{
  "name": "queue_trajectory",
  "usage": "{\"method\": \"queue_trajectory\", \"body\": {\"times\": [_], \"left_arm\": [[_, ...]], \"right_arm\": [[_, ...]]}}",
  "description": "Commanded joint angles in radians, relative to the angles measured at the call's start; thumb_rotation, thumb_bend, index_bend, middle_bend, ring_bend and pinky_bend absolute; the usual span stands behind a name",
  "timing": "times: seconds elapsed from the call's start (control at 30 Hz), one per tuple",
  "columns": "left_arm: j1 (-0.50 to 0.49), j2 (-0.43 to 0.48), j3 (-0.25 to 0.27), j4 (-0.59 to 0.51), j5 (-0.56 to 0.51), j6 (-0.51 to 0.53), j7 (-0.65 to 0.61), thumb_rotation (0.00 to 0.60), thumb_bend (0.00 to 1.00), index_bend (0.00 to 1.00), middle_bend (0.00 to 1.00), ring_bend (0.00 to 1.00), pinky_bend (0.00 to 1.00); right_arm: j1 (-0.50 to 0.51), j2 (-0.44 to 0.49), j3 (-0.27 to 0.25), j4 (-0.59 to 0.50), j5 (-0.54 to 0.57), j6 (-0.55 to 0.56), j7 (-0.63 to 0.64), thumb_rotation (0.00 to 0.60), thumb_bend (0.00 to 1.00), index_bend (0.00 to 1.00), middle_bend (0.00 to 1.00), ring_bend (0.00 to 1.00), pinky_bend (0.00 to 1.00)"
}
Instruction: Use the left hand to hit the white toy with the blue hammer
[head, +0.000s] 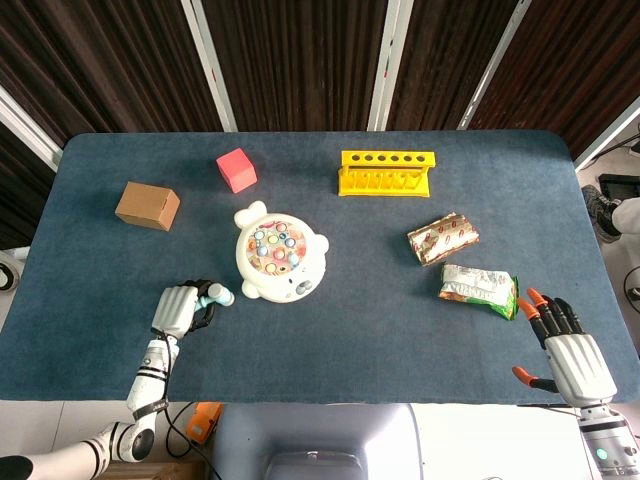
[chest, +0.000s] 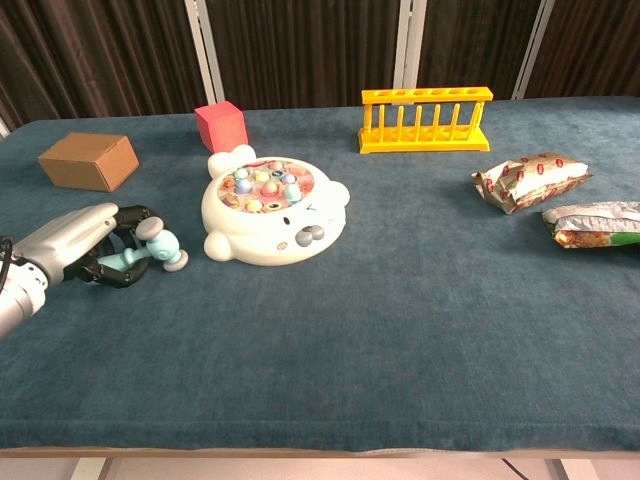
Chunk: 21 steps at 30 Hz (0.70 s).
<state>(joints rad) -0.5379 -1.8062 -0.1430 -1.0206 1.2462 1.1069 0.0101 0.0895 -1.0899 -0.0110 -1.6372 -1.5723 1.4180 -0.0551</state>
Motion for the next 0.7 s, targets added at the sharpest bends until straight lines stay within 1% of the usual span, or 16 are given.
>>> {"method": "queue_trajectory", "body": {"times": [0.03, 0.13, 0.2, 0.37, 0.6, 0.67, 0.7], "left_arm": [[0.007, -0.001, 0.007, 0.007, 0.018, 0.012, -0.012, 0.6, 0.57, 0.24, 0.36, 0.33, 0.43], [0.011, -0.001, 0.008, 0.013, 0.024, 0.01, -0.02, 0.6, 0.51, 0.24, 0.34, 0.31, 0.4], [0.014, -0.001, 0.007, 0.016, 0.025, 0.01, -0.024, 0.6, 0.5, 0.24, 0.34, 0.31, 0.38], [0.021, 0.008, 0.009, 0.007, 0.037, 0.011, -0.036, 0.6, 0.49, 0.23, 0.34, 0.3, 0.37], [0.033, 0.02, 0.005, -0.008, 0.06, 0.046, -0.034, 0.6, 0.49, 0.23, 0.32, 0.29, 0.36], [0.039, 0.034, 0.005, -0.022, 0.065, 0.056, -0.031, 0.6, 0.49, 0.2, 0.28, 0.25, 0.34], [0.044, 0.046, 0.008, -0.036, 0.067, 0.061, -0.026, 0.6, 0.49, 0.16, 0.24, 0.21, 0.32]], "right_arm": [[0.0, 0.002, -0.002, 0.0, -0.002, -0.001, 0.001, 0.6, 0.27, 0.0, 0.0, 0.0, 0.0], [0.001, 0.005, -0.004, -0.002, -0.006, -0.002, 0.006, 0.6, 0.27, 0.0, 0.0, 0.0, 0.0], [0.001, 0.006, -0.005, -0.002, -0.007, -0.002, 0.008, 0.6, 0.27, 0.0, 0.0, 0.0, 0.0], [0.0, 0.005, -0.004, -0.001, -0.006, -0.001, 0.008, 0.6, 0.27, 0.0, 0.0, 0.0, 0.0], [0.001, 0.004, -0.005, -0.003, -0.006, -0.004, 0.003, 0.6, 0.27, 0.0, 0.0, 0.0, 0.0], [0.001, 0.004, -0.005, -0.003, -0.007, -0.003, 0.003, 0.6, 0.27, 0.0, 0.0, 0.0, 0.0], [0.001, 0.004, -0.006, -0.003, -0.008, -0.003, 0.003, 0.6, 0.27, 0.0, 0.0, 0.0, 0.0]]}}
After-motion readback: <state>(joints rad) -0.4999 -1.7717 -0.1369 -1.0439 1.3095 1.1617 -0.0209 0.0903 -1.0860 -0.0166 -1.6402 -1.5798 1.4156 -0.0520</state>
